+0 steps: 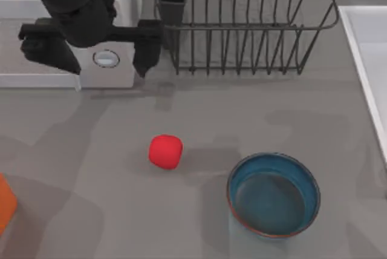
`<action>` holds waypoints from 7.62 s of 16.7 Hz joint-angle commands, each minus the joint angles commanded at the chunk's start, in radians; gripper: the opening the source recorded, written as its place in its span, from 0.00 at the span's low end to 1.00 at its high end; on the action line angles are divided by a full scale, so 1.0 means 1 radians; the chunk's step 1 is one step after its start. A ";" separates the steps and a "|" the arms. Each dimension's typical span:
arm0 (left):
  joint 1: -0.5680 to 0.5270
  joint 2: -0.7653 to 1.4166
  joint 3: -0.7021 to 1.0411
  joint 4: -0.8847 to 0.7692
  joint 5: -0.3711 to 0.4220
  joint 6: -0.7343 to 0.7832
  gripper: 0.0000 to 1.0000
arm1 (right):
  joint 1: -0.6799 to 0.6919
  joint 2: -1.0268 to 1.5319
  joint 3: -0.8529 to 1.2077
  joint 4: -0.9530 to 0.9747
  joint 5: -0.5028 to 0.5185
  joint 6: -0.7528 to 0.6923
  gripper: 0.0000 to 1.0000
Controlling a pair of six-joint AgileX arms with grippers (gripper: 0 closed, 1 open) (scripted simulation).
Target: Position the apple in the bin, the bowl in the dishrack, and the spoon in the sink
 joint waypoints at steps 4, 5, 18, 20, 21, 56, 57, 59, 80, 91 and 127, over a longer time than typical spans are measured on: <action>-0.078 0.355 0.332 -0.244 0.010 -0.057 1.00 | 0.000 0.000 0.000 0.000 0.000 0.000 1.00; -0.094 0.431 0.403 -0.296 0.012 -0.070 1.00 | 0.000 0.000 0.000 0.000 0.000 0.000 1.00; -0.158 0.730 0.701 -0.514 0.022 -0.124 1.00 | 0.000 0.000 0.000 0.000 0.000 0.000 1.00; -0.159 0.732 0.688 -0.510 0.022 -0.123 1.00 | 0.000 0.000 0.000 0.000 0.000 0.000 1.00; -0.160 0.731 0.671 -0.500 0.022 -0.123 1.00 | 0.000 0.000 0.000 0.000 0.000 0.000 1.00; -0.170 0.653 0.258 -0.171 0.024 -0.132 0.00 | 0.000 0.000 0.000 0.000 0.000 0.000 1.00; -0.170 0.653 0.258 -0.171 0.024 -0.132 0.00 | 0.000 0.000 0.000 0.000 0.000 0.000 1.00; -0.170 0.653 0.258 -0.171 0.024 -0.132 0.00 | 0.000 0.000 0.000 0.000 0.000 0.000 1.00; -0.175 0.591 0.584 -0.537 0.042 -0.140 0.00 | 0.000 0.000 0.000 0.000 0.000 0.000 1.00; 0.034 0.202 0.200 -0.413 0.015 -0.462 0.00 | 0.000 0.000 0.000 0.000 0.000 0.000 1.00; 0.732 -0.440 -0.777 0.191 -0.153 -0.961 0.15 | 0.000 0.000 0.000 0.000 0.000 0.000 1.00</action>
